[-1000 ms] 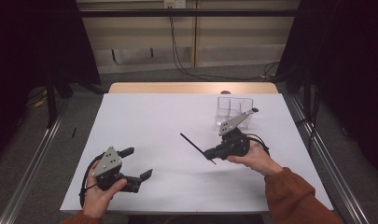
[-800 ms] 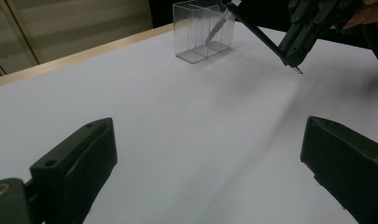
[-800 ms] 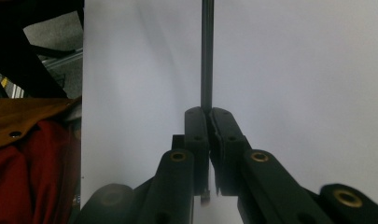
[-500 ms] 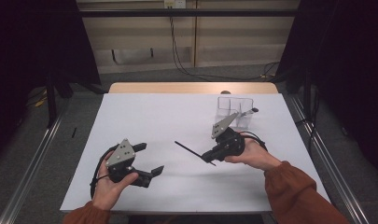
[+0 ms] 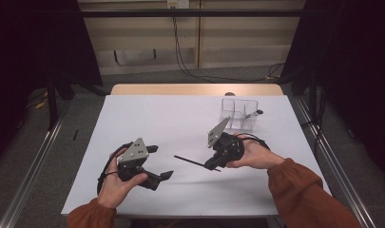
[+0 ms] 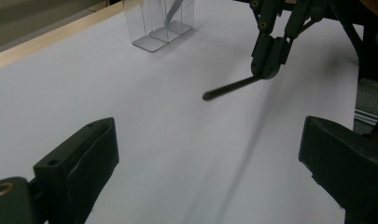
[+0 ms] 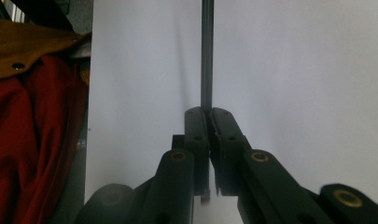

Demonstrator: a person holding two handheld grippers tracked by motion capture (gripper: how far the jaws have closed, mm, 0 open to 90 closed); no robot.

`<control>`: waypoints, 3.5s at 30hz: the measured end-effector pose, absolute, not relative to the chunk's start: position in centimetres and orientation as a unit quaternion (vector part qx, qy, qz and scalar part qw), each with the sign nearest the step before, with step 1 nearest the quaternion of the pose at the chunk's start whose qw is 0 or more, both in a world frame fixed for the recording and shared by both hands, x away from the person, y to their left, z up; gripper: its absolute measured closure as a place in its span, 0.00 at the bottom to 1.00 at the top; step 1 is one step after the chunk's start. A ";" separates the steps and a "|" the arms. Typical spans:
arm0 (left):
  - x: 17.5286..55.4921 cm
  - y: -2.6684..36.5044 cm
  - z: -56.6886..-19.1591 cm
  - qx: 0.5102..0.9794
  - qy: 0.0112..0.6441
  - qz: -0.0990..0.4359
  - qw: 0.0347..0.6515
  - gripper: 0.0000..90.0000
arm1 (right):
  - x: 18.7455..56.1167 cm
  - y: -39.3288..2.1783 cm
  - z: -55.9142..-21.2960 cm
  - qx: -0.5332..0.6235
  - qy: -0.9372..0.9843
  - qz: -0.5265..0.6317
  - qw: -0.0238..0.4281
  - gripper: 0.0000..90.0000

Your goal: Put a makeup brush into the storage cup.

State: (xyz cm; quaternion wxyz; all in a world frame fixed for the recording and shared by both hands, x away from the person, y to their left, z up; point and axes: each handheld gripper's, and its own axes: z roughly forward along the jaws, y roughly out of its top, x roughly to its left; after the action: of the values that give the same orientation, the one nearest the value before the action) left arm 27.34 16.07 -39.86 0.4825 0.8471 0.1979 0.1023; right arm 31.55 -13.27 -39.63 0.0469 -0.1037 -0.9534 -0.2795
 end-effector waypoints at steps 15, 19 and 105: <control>28.3 14.6 -39.9 0.881 0.177 0.071 0.433 0.05 | 31.7 -12.0 -39.4 -0.078 -0.974 -0.208 0.051 0.96; 28.5 14.3 -40.2 0.888 0.170 0.056 0.423 0.06 | 32.0 -11.9 -39.3 -0.074 -0.976 -0.196 0.050 0.96; 31.0 9.1 -42.1 0.964 0.067 -0.067 0.247 0.93 | 31.7 -9.1 -40.7 -0.004 -0.987 -0.146 0.059 0.96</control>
State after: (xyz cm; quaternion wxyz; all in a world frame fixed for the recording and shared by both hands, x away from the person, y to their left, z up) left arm 30.97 9.06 -42.09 0.2472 0.9643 0.0670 -0.0672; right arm 31.68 -9.07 -40.74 0.0593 -0.0044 -0.9874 -0.1464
